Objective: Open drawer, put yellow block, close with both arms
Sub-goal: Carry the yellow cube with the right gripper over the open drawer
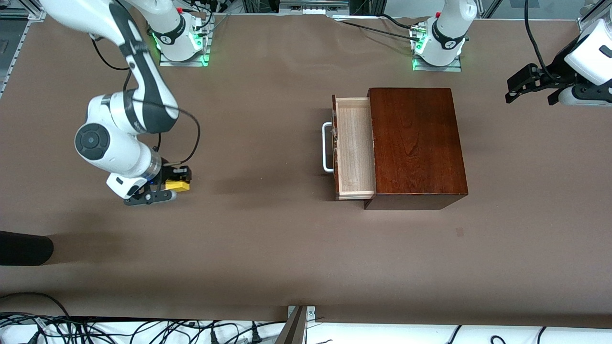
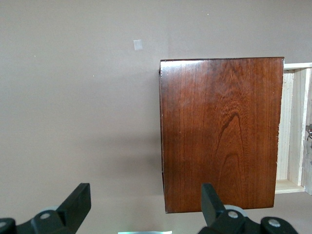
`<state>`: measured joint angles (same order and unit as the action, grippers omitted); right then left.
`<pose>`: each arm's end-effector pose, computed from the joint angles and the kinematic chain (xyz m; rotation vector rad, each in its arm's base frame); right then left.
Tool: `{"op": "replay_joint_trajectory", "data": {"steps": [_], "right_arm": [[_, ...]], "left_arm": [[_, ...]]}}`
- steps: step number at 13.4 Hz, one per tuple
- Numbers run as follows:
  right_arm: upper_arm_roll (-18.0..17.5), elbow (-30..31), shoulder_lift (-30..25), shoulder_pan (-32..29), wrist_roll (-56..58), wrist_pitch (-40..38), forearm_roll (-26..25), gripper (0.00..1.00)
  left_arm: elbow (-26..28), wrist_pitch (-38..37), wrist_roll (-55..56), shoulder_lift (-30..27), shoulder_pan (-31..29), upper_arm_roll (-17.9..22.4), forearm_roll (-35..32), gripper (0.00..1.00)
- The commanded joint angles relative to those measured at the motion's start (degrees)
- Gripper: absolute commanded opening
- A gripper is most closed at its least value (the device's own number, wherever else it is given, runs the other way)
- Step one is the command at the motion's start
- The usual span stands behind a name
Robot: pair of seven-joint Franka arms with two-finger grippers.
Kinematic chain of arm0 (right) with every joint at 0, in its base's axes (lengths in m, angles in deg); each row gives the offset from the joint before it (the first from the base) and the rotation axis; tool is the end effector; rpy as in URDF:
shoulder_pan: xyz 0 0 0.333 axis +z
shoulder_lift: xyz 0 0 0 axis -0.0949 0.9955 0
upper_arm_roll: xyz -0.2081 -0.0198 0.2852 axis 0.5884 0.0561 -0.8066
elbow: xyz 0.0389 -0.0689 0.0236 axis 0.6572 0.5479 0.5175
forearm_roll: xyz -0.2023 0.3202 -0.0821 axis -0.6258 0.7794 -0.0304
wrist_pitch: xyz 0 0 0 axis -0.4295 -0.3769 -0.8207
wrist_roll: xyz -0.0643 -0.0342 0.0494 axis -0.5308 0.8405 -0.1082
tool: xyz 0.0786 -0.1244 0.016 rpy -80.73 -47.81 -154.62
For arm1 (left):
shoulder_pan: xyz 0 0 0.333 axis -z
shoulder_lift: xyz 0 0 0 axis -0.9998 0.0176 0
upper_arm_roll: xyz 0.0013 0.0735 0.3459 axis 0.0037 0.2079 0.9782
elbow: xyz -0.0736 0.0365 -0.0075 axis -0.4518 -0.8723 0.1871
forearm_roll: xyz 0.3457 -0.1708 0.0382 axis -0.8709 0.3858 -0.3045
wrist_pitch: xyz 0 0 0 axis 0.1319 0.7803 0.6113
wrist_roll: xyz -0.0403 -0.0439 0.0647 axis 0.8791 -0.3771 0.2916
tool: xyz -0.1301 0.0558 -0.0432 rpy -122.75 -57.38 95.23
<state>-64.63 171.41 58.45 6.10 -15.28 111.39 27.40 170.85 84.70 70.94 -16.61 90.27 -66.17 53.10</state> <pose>0.6372 0.1732 0.3543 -3.0559 -0.3121 0.0643 0.5090 -0.0353 0.6284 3.1140 -0.0128 -0.0920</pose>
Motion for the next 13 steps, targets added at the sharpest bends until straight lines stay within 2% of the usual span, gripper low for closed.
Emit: {"op": "replay_joint_trajectory", "data": {"steps": [1,2,5,8,12,13], "right_arm": [[-5.1,-8.8,0.8,1.5,0.7,-8.1,-1.9,0.0],[-6.4,-11.0,0.9,3.6,0.7,-9.4,-2.5,0.0],[-6.6,-15.9,3.0,13.8,2.6,-9.4,-4.7,0.0],[-6.6,-23.3,8.4,22.9,7.1,-8.9,-7.3,0.0],[-6.5,-32.8,15.1,32.4,11.2,-8.8,-8.0,0.0],[-6.4,-35.0,17.1,34.7,13.1,-8.3,-9.9,0.0]], "left_arm": [[-1.5,-0.9,-0.5,0.8,0.0,0.1,-1.5,1.0],[-1.8,-0.7,-0.3,1.3,0.0,0.1,-1.5,1.0],[-3.3,-1.8,-0.2,1.8,0.2,-0.1,-1.4,1.0],[-3.4,-2.2,-0.3,1.8,0.1,0.1,-1.4,1.0],[-3.5,-2.4,-0.2,1.8,0.1,0.0,-1.4,1.0],[-3.5,-2.4,-0.2,1.8,0.2,0.0,-1.4,1.0]]}}
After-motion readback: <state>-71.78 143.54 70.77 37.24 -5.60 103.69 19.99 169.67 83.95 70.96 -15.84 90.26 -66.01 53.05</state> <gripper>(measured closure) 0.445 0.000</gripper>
